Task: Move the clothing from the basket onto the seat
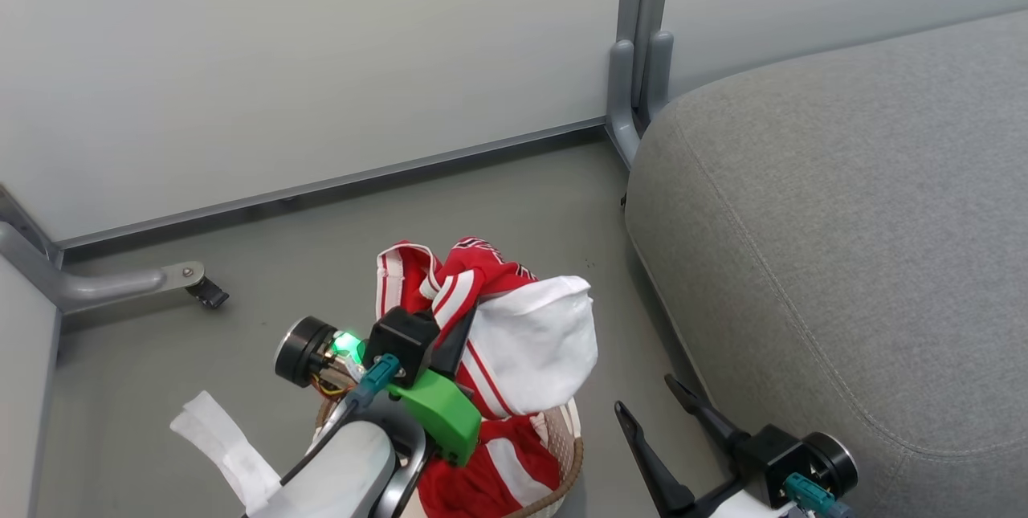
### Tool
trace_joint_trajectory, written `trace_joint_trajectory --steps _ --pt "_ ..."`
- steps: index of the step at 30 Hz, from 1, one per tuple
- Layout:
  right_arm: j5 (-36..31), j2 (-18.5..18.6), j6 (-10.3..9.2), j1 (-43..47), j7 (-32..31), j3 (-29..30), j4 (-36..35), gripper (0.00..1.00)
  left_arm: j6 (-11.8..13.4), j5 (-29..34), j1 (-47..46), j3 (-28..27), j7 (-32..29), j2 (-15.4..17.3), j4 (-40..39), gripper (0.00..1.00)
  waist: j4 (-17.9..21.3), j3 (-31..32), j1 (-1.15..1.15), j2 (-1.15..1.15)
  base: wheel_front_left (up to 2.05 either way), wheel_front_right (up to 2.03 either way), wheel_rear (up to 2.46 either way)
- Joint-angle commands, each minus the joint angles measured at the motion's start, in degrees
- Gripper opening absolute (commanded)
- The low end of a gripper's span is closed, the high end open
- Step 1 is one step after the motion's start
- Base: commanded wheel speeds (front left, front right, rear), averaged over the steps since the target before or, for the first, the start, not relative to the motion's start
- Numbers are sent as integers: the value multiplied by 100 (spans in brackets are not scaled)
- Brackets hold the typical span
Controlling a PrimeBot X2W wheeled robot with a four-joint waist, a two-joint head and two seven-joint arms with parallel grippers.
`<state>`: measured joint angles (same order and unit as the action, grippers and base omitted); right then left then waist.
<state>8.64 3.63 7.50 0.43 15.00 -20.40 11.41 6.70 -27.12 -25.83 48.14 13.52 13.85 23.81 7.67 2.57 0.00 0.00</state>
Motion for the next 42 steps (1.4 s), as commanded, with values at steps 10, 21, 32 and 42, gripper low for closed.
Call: trace_joint_trajectory --steps 10,21,32,42 --pt "-219 221 -2 -502 28 -169 -496 100 10 223 85 393 -596 185 -1113 0 -114 -137 0 0 0 0 0" --pt "-95 476 -2 -795 26 -582 -12 100 -324 185 -58 836 -1038 71 -1794 0 -204 -239 0 0 0 0 0" --pt "91 587 -2 -866 22 -902 267 100 -607 -14 -66 1088 -1364 63 -2176 0 -201 -280 0 0 0 0 0" --pt "322 707 -2 -814 22 -1170 296 0 -569 -174 76 1091 -1379 90 -2140 0 -196 -274 0 0 0 0 0"
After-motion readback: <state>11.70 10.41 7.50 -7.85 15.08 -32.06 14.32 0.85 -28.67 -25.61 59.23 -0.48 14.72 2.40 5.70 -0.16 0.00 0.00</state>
